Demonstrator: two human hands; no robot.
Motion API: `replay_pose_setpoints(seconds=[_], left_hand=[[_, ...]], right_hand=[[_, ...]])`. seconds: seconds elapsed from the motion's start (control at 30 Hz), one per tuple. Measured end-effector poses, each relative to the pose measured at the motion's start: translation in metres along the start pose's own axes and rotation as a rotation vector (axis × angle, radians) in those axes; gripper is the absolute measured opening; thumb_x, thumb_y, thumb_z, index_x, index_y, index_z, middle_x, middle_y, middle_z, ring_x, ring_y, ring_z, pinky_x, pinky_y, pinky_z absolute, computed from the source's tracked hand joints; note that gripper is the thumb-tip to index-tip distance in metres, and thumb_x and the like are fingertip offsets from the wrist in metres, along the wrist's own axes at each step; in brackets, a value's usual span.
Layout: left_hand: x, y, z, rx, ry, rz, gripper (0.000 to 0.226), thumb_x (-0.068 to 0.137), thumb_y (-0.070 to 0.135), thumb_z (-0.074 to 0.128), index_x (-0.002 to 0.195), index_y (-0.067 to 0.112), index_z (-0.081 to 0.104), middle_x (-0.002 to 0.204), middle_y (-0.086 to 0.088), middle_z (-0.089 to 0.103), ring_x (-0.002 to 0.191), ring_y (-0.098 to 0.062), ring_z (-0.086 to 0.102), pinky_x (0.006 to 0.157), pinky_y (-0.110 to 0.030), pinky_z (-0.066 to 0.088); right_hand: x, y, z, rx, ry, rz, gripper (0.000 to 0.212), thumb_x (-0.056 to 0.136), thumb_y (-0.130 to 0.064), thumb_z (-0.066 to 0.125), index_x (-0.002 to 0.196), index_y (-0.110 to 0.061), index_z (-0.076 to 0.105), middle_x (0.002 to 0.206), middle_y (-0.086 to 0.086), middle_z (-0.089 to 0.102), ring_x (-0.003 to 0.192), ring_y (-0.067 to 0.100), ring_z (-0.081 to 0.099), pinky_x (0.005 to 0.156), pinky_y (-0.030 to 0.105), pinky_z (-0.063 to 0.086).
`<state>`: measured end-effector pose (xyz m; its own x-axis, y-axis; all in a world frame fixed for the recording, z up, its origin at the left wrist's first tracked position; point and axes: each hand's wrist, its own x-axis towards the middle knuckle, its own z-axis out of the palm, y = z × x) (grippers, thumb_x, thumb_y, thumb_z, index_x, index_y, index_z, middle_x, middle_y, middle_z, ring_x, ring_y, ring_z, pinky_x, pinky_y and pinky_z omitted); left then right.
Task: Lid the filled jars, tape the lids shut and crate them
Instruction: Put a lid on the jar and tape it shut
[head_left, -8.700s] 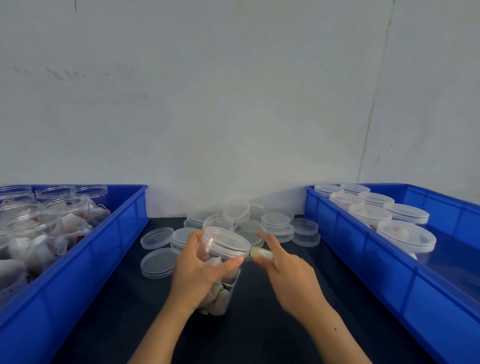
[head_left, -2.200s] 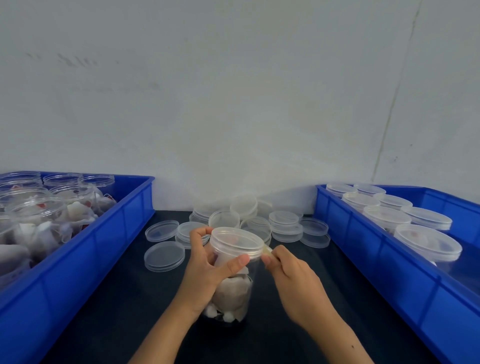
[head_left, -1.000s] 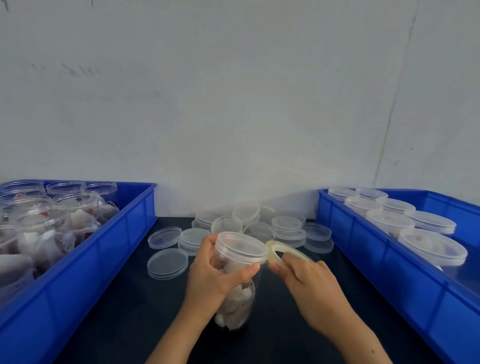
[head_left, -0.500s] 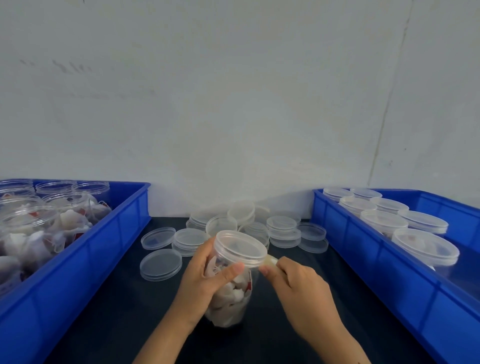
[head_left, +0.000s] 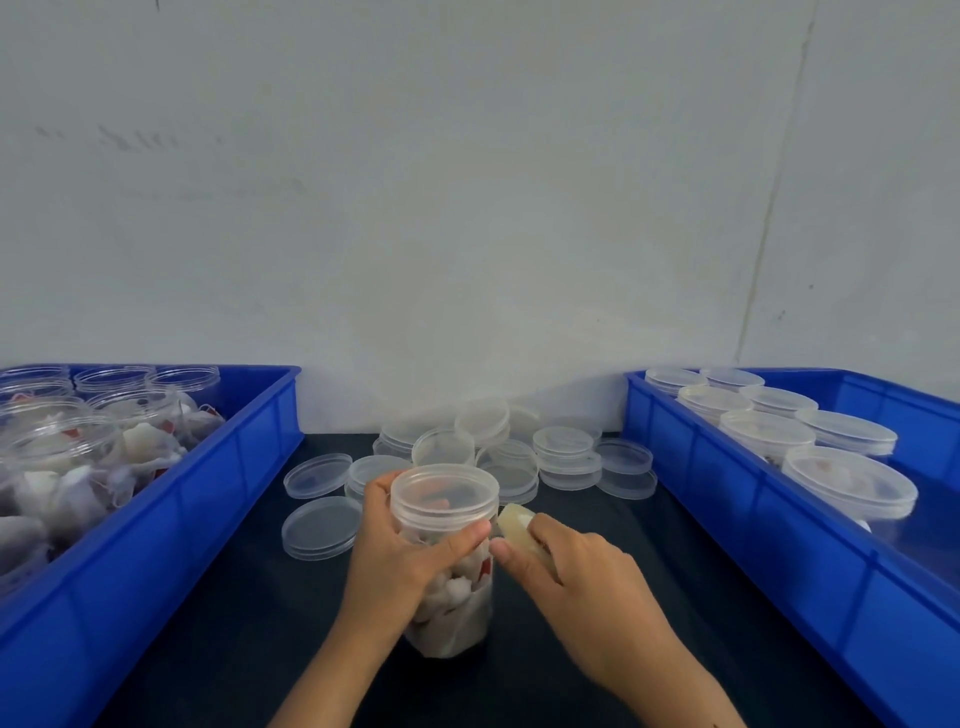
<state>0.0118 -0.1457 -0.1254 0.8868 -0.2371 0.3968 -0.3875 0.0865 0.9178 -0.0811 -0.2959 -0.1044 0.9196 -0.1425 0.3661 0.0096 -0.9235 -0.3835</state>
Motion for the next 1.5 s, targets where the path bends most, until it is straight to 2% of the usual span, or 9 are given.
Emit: replay_pose_setpoints(seconds=[0.3, 0.47, 0.63, 0.73, 0.83, 1.03, 1.2, 1.33, 1.5], left_hand=[[0.002, -0.002, -0.006, -0.054, -0.163, -0.066, 0.089, 0.039, 0.048, 0.085, 0.117, 0.017, 0.055, 0.107, 0.003, 0.071, 0.099, -0.011, 0.067, 0.077, -0.023, 0.053], [0.004, -0.002, -0.007, -0.087, -0.2, -0.066, 0.089, 0.04, 0.045, 0.086, 0.118, 0.014, 0.055, 0.107, -0.001, 0.072, 0.1, -0.014, 0.068, 0.078, -0.024, 0.054], [0.003, -0.003, -0.005, -0.132, -0.198, -0.066, 0.082, 0.043, 0.043, 0.083, 0.115, 0.015, 0.055, 0.102, 0.004, 0.072, 0.095, -0.009, 0.068, 0.072, -0.015, 0.052], [0.002, -0.001, -0.004, -0.136, -0.205, -0.06, 0.079, 0.045, 0.047, 0.082, 0.115, 0.021, 0.057, 0.103, 0.009, 0.071, 0.096, -0.005, 0.067, 0.072, -0.012, 0.051], [0.0, -0.001, -0.004, -0.121, -0.182, -0.048, 0.074, 0.046, 0.051, 0.081, 0.114, 0.028, 0.06, 0.106, 0.013, 0.07, 0.099, -0.001, 0.065, 0.073, -0.01, 0.05], [-0.005, -0.001, 0.001, -0.009, -0.126, 0.007, 0.085, 0.058, 0.065, 0.075, 0.133, 0.04, 0.045, 0.125, 0.017, 0.061, 0.118, -0.003, 0.056, 0.101, -0.033, 0.047], [-0.004, -0.003, 0.007, 0.139, -0.019, 0.01, 0.091, 0.036, 0.08, 0.077, 0.115, 0.047, 0.048, 0.108, 0.026, 0.063, 0.102, 0.008, 0.058, 0.078, -0.014, 0.048], [-0.003, -0.003, 0.008, 0.108, 0.024, 0.007, 0.081, 0.042, 0.071, 0.078, 0.112, 0.04, 0.052, 0.103, 0.03, 0.062, 0.096, 0.01, 0.059, 0.073, -0.008, 0.048], [0.004, -0.001, -0.003, 0.012, -0.027, -0.024, 0.072, 0.051, 0.054, 0.088, 0.11, 0.028, 0.057, 0.099, 0.024, 0.068, 0.093, 0.006, 0.064, 0.072, -0.007, 0.047]], right_hand=[[0.001, 0.018, -0.011, 0.056, 0.064, 0.038, 0.07, 0.065, -0.083, 0.009, 0.079, -0.03, 0.053, 0.069, -0.007, 0.057, 0.085, 0.011, 0.043, 0.077, 0.027, 0.039], [0.002, 0.013, -0.011, -0.014, 0.207, -0.014, 0.05, 0.069, -0.08, 0.007, 0.068, -0.038, 0.034, 0.06, -0.009, 0.051, 0.07, 0.005, 0.041, 0.074, 0.025, 0.024], [0.005, 0.015, 0.0, 0.18, 0.185, 0.078, 0.053, 0.069, -0.082, 0.021, 0.071, -0.034, 0.043, 0.063, -0.009, 0.052, 0.086, 0.02, 0.051, 0.077, 0.026, 0.034], [0.005, 0.011, 0.001, 0.139, 0.23, 0.065, 0.055, 0.068, -0.081, 0.017, 0.071, -0.033, 0.043, 0.06, -0.005, 0.052, 0.072, 0.014, 0.053, 0.082, 0.027, 0.031], [0.004, 0.007, 0.003, 0.137, 0.274, 0.073, 0.059, 0.067, -0.08, 0.017, 0.069, -0.028, 0.045, 0.057, -0.001, 0.052, 0.055, 0.012, 0.048, 0.076, 0.025, 0.03], [0.001, -0.002, 0.014, 0.251, 0.27, 0.196, 0.048, 0.082, -0.067, 0.042, 0.067, -0.022, 0.048, 0.05, -0.004, 0.047, 0.043, 0.006, 0.039, 0.047, 0.022, 0.033], [-0.001, -0.004, 0.013, 0.213, 0.23, 0.133, 0.044, 0.08, -0.067, 0.036, 0.075, -0.026, 0.048, 0.057, -0.001, 0.055, 0.047, 0.009, 0.046, 0.048, 0.022, 0.034], [-0.003, -0.003, 0.005, 0.192, 0.125, 0.052, 0.04, 0.086, -0.065, 0.037, 0.083, -0.026, 0.047, 0.065, 0.001, 0.056, 0.052, 0.009, 0.046, 0.051, 0.024, 0.035], [-0.004, 0.003, -0.02, -0.069, 0.043, -0.149, 0.054, 0.074, -0.077, 0.005, 0.091, -0.038, 0.039, 0.068, -0.003, 0.055, 0.059, 0.011, 0.053, 0.053, 0.025, 0.041]])
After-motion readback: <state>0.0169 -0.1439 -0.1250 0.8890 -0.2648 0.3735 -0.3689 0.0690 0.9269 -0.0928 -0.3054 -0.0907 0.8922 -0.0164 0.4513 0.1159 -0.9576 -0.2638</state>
